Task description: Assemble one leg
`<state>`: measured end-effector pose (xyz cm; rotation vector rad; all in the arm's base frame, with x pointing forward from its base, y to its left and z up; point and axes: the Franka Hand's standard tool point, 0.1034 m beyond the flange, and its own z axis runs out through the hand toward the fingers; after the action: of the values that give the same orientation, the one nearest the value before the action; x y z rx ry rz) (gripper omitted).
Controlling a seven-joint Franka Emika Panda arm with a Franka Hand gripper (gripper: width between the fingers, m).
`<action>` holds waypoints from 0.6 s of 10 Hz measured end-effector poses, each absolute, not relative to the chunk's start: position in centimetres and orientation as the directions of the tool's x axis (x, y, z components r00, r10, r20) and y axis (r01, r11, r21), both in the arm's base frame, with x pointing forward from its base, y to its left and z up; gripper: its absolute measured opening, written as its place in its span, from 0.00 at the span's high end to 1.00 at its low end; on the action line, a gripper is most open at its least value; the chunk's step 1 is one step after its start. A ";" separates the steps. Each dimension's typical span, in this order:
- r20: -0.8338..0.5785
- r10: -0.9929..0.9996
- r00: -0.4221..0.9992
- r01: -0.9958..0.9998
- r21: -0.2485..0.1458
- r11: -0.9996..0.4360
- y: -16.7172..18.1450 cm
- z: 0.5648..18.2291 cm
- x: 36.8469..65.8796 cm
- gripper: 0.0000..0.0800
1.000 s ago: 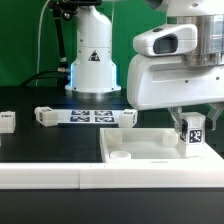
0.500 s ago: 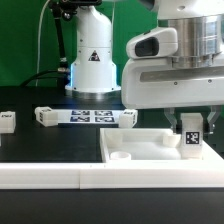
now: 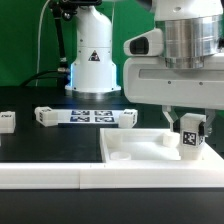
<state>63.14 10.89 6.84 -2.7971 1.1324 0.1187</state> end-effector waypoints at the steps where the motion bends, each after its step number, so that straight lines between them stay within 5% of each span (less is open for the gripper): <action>1: -0.121 -0.743 0.658 -0.753 -0.073 -0.654 10.9 6.8 63.2 0.64; 6: -0.136 -0.933 0.333 -0.943 -0.027 -0.333 10.7 6.9 63.0 0.64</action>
Offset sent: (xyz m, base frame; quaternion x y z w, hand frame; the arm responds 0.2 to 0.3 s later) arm -0.0033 -0.0035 0.0041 -0.0022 0.0160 0.2295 0.9732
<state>63.01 10.70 6.88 -2.4808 1.7521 0.1461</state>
